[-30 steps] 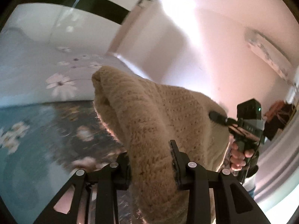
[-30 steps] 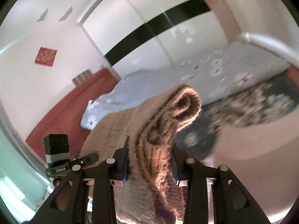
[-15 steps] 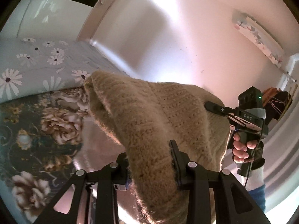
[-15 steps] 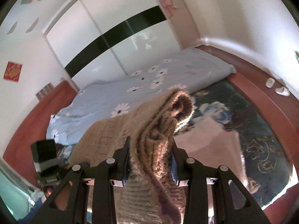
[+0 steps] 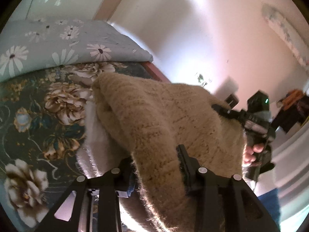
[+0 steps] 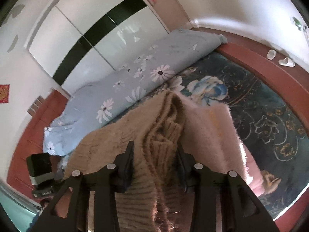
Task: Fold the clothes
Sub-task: 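Carry the sweater with both grippers and lower it onto the folded clothes stack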
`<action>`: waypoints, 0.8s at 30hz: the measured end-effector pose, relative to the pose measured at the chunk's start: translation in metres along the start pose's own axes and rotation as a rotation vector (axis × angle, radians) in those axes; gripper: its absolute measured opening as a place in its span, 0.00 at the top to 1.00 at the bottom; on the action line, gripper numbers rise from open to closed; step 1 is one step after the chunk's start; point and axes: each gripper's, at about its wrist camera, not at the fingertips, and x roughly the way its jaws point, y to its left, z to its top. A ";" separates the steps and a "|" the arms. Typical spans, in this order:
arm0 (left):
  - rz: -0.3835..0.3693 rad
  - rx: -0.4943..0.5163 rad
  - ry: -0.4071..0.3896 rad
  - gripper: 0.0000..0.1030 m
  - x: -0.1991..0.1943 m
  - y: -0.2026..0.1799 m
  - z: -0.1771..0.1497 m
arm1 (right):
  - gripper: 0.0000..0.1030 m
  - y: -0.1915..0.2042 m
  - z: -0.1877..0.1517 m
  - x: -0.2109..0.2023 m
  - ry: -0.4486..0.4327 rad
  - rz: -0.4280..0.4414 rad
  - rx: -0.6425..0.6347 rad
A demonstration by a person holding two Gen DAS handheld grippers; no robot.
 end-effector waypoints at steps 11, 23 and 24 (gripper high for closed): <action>0.050 0.051 -0.015 0.49 -0.031 0.000 -0.001 | 0.51 0.008 -0.008 -0.011 -0.045 -0.072 0.008; 0.034 0.008 -0.034 0.44 -0.053 0.023 -0.012 | 0.50 0.027 -0.014 -0.033 -0.113 -0.148 0.008; 0.039 0.015 -0.045 0.44 -0.056 0.022 -0.013 | 0.50 0.030 -0.018 -0.040 -0.138 -0.150 -0.003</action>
